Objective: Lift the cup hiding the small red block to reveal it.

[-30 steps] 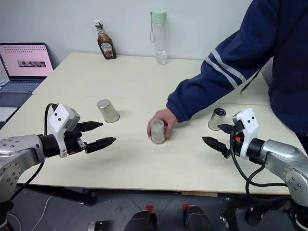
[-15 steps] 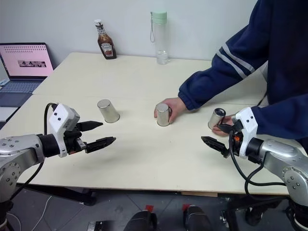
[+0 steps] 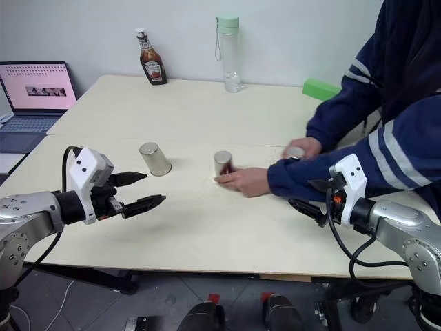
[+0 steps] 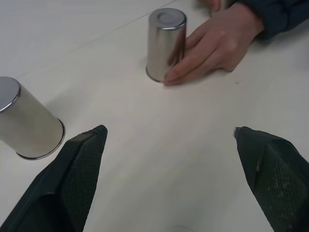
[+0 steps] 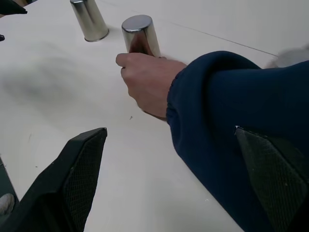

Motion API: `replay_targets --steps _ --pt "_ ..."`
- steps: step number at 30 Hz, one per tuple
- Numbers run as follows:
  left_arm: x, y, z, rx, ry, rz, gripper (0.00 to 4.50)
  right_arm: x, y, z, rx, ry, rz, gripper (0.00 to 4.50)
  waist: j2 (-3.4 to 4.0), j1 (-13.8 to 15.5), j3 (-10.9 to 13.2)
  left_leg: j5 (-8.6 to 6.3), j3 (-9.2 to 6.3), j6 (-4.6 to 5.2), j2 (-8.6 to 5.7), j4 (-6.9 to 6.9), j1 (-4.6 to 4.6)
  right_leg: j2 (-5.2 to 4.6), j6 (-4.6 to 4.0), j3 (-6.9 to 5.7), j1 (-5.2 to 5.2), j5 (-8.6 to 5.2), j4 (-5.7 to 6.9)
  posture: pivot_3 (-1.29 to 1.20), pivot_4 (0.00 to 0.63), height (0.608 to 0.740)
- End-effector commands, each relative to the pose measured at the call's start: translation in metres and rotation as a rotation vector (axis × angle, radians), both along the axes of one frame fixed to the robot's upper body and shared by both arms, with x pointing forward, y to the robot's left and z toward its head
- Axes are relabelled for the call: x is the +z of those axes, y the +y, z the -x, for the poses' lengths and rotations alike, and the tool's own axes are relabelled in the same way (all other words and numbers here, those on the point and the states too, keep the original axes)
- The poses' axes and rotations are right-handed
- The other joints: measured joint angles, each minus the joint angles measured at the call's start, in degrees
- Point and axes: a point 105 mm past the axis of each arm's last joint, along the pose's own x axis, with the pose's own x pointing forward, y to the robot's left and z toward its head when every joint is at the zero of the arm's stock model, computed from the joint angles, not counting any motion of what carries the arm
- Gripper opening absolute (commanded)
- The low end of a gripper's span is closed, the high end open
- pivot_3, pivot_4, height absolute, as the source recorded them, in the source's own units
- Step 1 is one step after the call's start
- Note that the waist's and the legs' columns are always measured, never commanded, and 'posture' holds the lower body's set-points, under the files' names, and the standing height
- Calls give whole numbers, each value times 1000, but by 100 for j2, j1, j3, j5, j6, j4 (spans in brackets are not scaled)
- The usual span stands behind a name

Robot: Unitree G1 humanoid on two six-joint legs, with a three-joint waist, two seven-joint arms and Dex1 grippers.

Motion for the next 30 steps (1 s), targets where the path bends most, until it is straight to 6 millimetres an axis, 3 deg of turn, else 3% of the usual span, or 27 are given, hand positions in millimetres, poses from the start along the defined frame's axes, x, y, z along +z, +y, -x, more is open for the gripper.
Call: replay_targets --steps 1,23,27,30 --pt "12 0 1 -5 -58 -31 4458 10 0 -2 7 -49 -5 4500 0 0 0 0 0 0 0 0 0 0 0 0 0 0 0 0 150 740" --pt "15 -6 -1 -37 -60 -14 4458 4 -3 5 -18 -32 -11 4500 0 0 0 0 -1 0 0 0 0 0 1 -1 0 1 0 0 150 740" --pt "18 -19 0 -83 -76 23 4458 -4 -11 -1 -92 -44 8 4500 0 0 0 0 -1 0 0 1 0 0 2 0 1 1 0 0 150 740" --pt "23 -38 3 -149 -108 74 4458 -10 -28 -20 -235 -94 36 4500 0 0 0 0 0 0 -1 2 0 0 2 0 2 1 0 0 150 740"
